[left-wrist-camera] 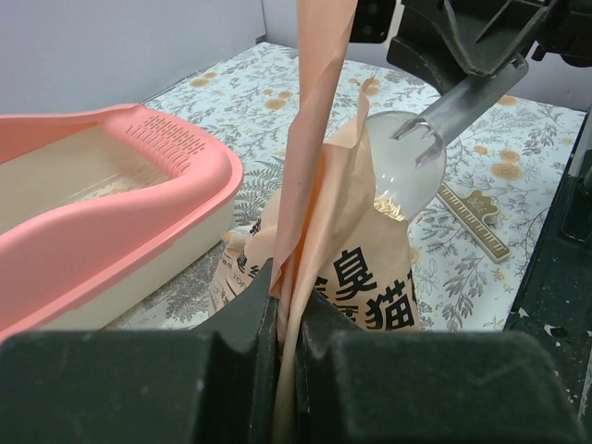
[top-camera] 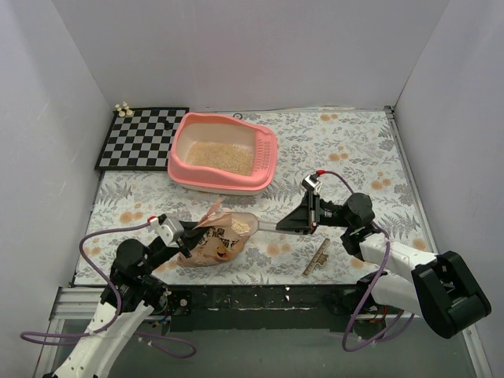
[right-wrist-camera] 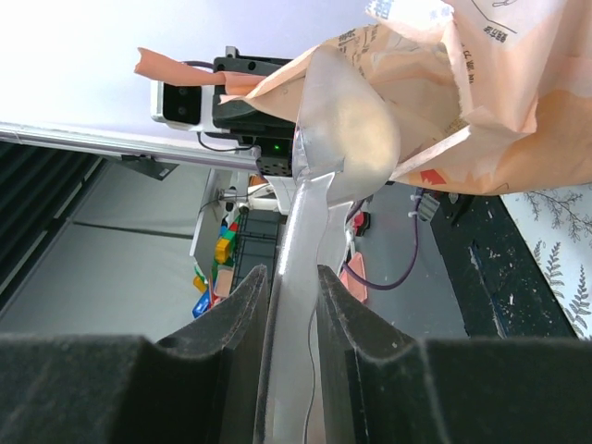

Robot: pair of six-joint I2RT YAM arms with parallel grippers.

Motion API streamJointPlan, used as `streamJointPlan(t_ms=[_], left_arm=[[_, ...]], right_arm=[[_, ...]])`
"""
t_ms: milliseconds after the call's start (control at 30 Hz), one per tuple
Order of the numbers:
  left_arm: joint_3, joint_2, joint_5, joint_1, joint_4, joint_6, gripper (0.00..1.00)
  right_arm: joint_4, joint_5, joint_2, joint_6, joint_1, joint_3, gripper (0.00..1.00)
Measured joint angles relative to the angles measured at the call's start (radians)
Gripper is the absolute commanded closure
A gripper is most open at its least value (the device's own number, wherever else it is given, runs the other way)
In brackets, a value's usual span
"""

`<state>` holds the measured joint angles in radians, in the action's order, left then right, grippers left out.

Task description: Fill the litter box with clean litter

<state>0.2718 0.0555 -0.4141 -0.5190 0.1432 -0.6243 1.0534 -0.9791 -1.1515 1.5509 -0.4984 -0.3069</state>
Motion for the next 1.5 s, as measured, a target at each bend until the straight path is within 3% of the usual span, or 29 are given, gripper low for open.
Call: streamJointPlan(t_ms=[900, 1200, 1500], left_arm=[[-0.004, -0.032, 0.086, -0.001, 0.014, 0.004, 1.00], [-0.004, -0.032, 0.120, -0.001, 0.014, 0.005, 1.00], [-0.004, -0.032, 0.163, -0.002, 0.014, 0.007, 1.00]], right_arm=[[-0.183, 0.192, 0.339, 0.096, 0.015, 0.145, 0.99], [-0.262, 0.250, 0.337, 0.116, 0.015, 0.115, 0.99], [-0.298, 0.364, 0.246, 0.112, 0.015, -0.017, 0.99]])
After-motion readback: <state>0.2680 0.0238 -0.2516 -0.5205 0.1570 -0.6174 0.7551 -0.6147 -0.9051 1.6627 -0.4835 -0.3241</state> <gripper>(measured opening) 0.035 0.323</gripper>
